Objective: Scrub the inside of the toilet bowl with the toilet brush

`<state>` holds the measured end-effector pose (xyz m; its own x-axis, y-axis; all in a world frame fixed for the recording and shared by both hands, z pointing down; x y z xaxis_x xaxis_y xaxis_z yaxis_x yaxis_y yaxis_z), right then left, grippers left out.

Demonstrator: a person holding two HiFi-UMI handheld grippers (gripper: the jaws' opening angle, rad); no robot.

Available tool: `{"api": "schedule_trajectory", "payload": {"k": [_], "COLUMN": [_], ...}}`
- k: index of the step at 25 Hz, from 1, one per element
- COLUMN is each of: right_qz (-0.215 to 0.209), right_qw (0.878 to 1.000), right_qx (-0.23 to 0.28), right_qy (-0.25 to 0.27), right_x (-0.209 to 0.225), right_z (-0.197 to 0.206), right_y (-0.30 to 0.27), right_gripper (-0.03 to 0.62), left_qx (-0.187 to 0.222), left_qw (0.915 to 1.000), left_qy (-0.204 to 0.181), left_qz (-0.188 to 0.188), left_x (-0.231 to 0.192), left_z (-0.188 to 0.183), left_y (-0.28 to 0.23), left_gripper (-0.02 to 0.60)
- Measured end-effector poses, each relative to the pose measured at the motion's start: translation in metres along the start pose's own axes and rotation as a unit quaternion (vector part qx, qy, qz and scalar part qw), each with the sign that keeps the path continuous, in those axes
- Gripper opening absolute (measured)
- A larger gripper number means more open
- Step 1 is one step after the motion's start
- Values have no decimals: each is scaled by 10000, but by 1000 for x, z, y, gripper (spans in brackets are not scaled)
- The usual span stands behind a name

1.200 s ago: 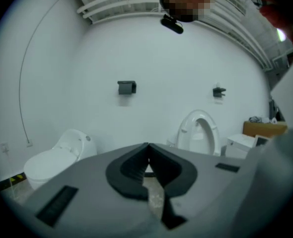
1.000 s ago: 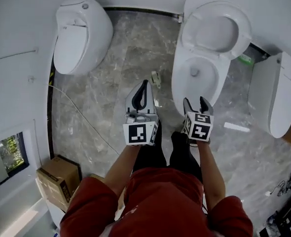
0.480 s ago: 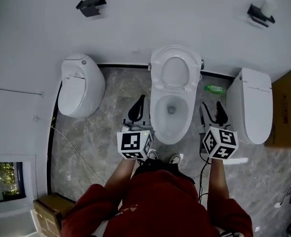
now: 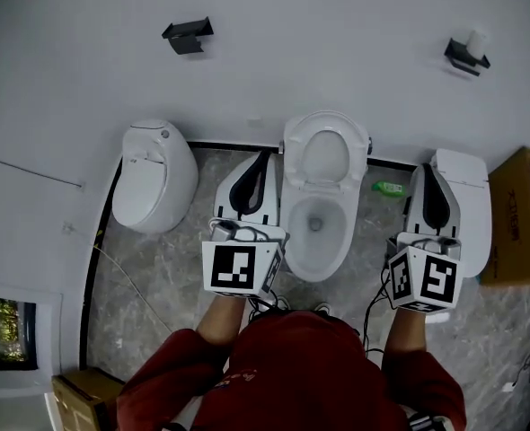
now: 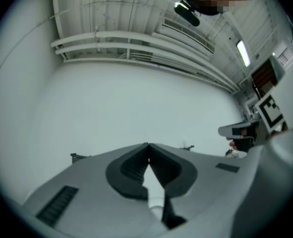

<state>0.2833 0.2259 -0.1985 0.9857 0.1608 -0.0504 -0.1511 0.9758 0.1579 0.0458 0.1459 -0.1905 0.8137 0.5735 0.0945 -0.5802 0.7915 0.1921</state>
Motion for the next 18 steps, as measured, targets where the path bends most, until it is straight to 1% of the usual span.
{"api": "schedule_trajectory", "payload": {"k": [2,4,7,8,11,13,15,16,18], "right_qz": [-1,-2,26,31,27,21,10,-3,-51], "right_qw": [10000,10000,10000,10000,10000,10000,10000,9999,9998], "right_qx": [62,63,50,36,-31,-54,-69,-79,-105], "right_qy": [77,43,-13,-24,-65,-67,-60,-78,-165], "right_x": [-5,-6,-7,-8,-10,-11,-12,-12,-11], "right_z": [-3,-3,-3,-2,1,2,3,3,4], "right_y": [0,1,2,2,2,3,4,5,4], "right_gripper": [-2,-2,-2,-2,-2,-2,-2,-2,-2], "left_qx": [87,75,-116,-115,86,38,-137,-140,26], "left_qw": [9998,9997,9997,9998,9996,9997,9997,9997,9997], "left_qy": [-149,-244,-193,-190,-248,-243,-194,-189,-234], "left_qz": [-22,-15,1,-12,-42,-51,-48,-42,-42], "left_x": [0,1,1,-1,-5,-6,-4,-4,-4], "left_z": [-7,-9,-7,-6,-7,-6,-3,-2,-4], "left_y": [1,2,5,6,8,10,11,12,11], "left_gripper": [0,0,0,0,0,0,0,0,0]}}
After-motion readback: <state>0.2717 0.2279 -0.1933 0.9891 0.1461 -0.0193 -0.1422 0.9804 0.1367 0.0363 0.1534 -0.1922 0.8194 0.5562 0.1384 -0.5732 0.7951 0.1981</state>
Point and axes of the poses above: the fingertips, and each gripper's own axes: y backward along the fingers, x to its right, z out of its underside, the point moved 3 cm from there along y, backward along the fingers
